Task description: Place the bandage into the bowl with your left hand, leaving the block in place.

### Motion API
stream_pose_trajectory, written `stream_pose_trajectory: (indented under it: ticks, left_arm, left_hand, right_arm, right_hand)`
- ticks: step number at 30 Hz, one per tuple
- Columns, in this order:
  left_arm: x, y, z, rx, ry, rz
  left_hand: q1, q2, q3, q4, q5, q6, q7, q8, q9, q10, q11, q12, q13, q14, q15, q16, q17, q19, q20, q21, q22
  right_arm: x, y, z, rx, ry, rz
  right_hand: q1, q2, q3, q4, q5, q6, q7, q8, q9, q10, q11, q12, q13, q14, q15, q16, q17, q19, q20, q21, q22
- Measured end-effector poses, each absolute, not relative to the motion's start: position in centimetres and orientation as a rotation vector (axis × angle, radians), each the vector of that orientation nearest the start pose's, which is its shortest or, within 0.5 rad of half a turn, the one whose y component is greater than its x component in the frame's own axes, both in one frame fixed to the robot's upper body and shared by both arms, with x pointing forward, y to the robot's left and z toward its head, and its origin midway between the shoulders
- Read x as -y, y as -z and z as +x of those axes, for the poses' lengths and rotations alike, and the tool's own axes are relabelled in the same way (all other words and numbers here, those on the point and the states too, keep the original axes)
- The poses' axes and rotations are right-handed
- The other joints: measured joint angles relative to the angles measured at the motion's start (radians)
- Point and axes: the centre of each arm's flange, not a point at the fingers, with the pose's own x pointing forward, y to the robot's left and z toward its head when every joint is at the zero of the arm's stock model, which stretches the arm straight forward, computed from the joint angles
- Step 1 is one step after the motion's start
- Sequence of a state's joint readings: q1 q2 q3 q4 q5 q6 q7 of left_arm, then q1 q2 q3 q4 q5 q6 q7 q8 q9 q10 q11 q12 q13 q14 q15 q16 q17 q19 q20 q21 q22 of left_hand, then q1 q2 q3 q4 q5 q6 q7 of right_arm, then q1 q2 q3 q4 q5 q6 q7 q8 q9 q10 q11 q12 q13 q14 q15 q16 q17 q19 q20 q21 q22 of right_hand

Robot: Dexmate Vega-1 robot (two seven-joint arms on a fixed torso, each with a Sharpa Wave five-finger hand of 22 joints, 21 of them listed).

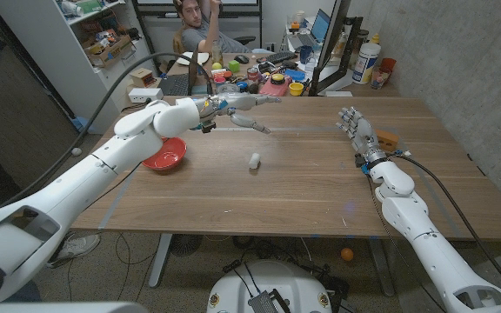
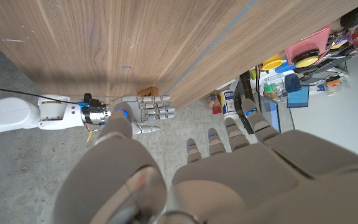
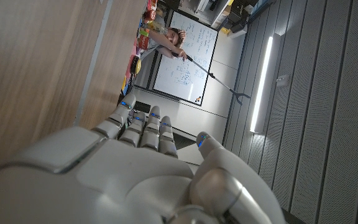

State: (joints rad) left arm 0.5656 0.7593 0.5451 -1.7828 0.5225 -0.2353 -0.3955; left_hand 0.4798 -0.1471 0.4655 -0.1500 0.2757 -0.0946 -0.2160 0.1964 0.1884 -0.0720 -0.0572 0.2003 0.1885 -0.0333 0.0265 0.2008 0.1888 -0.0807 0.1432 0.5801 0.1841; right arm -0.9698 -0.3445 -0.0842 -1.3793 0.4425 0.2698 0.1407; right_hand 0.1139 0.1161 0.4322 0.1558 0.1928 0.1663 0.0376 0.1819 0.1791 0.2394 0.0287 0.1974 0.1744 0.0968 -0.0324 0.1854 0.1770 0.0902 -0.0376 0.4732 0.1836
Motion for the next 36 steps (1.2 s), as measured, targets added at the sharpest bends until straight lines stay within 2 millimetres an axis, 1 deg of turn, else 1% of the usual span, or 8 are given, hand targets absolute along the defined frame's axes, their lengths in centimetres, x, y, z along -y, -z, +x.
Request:
stream_pose_trajectory:
  ticks: [3, 4, 5, 12, 22, 23, 25, 36]
  left_arm:
    - [-15.5, -11.2, 55.5, 0.862, 0.406, 1.670]
    - [-14.8, -11.6, 55.7, 0.862, 0.417, 1.682]
    - [-14.6, -11.6, 55.9, 0.855, 0.424, 1.691]
    - [-14.0, -11.3, 56.5, 0.807, 0.455, 1.736]
    - [-12.9, -10.6, 57.3, 0.755, 0.491, 1.799]
    - [-12.8, -10.5, 57.4, 0.751, 0.493, 1.804]
    - [-12.9, -10.4, 57.5, 0.742, 0.494, 1.810]
    - [-12.2, -9.3, 58.2, 0.693, 0.527, 1.852]
  left_hand:
    - [0.005, -0.005, -0.001, 0.001, 0.000, 0.000, 0.000, 0.000, 0.000, 0.000, 0.000, 0.000, 0.000, 0.004, -0.004, 0.000, 0.000, 0.001, 0.001, 0.000, 0.000]
    - [0.005, -0.005, -0.001, 0.001, 0.001, 0.003, -0.003, 0.000, 0.000, 0.000, 0.000, 0.000, 0.000, 0.005, -0.005, 0.000, 0.000, 0.004, 0.004, 0.000, 0.000]
    - [0.007, -0.004, -0.001, 0.001, 0.005, 0.007, 0.000, 0.003, 0.000, 0.004, -0.004, 0.000, 0.000, 0.005, -0.005, 0.000, 0.000, 0.006, 0.008, 0.000, 0.000]
    - [0.013, -0.005, -0.004, -0.002, 0.006, 0.018, 0.000, 0.004, 0.000, 0.009, -0.002, 0.004, 0.000, 0.016, -0.009, 0.000, 0.000, 0.009, 0.016, 0.000, 0.000]
    - [0.034, 0.000, -0.005, -0.003, 0.012, 0.020, 0.002, 0.004, 0.000, 0.009, -0.002, 0.007, 0.000, 0.016, -0.009, 0.000, 0.000, 0.009, 0.016, -0.006, 0.000]
    - [0.039, -0.005, -0.005, -0.003, 0.012, 0.020, 0.002, 0.004, 0.000, 0.009, -0.002, 0.007, 0.000, 0.016, -0.009, 0.000, 0.000, 0.009, 0.016, -0.007, 0.000]
    - [0.045, 0.000, -0.008, -0.005, 0.012, 0.020, 0.002, 0.004, 0.000, 0.009, -0.002, 0.007, 0.000, 0.016, -0.009, 0.000, 0.000, 0.009, 0.016, -0.008, 0.000]
    - [0.061, 0.000, -0.010, -0.007, 0.017, 0.020, 0.001, 0.004, 0.000, 0.009, -0.002, 0.007, 0.000, 0.016, -0.009, 0.000, 0.000, 0.009, 0.016, -0.008, 0.000]
  right_arm:
    - [31.5, 3.5, 62.8, 0.665, -0.153, 0.044]
    - [31.5, 3.5, 62.8, 0.667, -0.153, 0.047]
    - [31.6, 3.5, 62.8, 0.667, -0.152, 0.048]
    - [31.6, 3.7, 63.0, 0.664, -0.149, 0.053]
    - [31.7, 3.8, 63.1, 0.664, -0.147, 0.060]
    - [31.7, 3.8, 63.1, 0.664, -0.147, 0.061]
    - [31.7, 3.8, 63.1, 0.663, -0.146, 0.061]
    - [31.8, 4.1, 63.0, 0.661, -0.144, 0.065]
  right_hand:
    - [0.000, 0.000, 0.000, 0.000, 0.000, 0.000, 0.000, 0.000, 0.000, 0.000, 0.000, 0.000, 0.000, 0.000, 0.000, 0.000, 0.000, 0.000, 0.000, 0.000, 0.000]
    - [0.000, 0.000, 0.000, 0.000, 0.000, 0.000, 0.000, 0.000, 0.000, 0.000, 0.000, 0.000, 0.000, 0.000, 0.000, 0.000, 0.000, 0.000, 0.000, 0.000, 0.000]
    - [0.000, 0.000, 0.000, 0.000, 0.000, 0.000, 0.000, 0.000, 0.000, 0.000, 0.000, 0.000, 0.000, 0.004, 0.004, 0.000, 0.000, 0.000, 0.000, 0.000, 0.000]
    - [0.000, 0.000, 0.000, 0.000, 0.000, 0.000, 0.000, 0.000, 0.000, 0.000, 0.000, 0.000, 0.000, 0.004, 0.004, 0.000, 0.000, 0.004, 0.004, -0.004, 0.000]
    - [0.000, 0.000, 0.000, 0.000, 0.000, 0.004, 0.004, 0.000, 0.000, 0.000, 0.000, 0.000, 0.000, 0.003, 0.004, 0.000, -0.004, 0.004, 0.004, -0.004, 0.000]
    - [0.000, 0.000, 0.000, 0.000, 0.000, 0.004, 0.004, 0.000, 0.000, 0.000, 0.000, 0.000, 0.000, 0.003, 0.004, 0.000, -0.004, 0.004, 0.004, -0.004, 0.000]
    - [0.000, 0.000, 0.000, 0.000, 0.000, 0.004, 0.004, 0.000, 0.000, 0.000, 0.000, 0.000, 0.000, 0.003, 0.004, 0.000, -0.004, 0.004, 0.004, -0.004, 0.000]
    - [0.000, 0.000, 0.000, 0.000, 0.000, 0.004, 0.004, 0.000, 0.000, 0.000, 0.000, 0.000, 0.000, 0.003, 0.004, 0.000, -0.005, 0.004, 0.004, -0.008, 0.000]
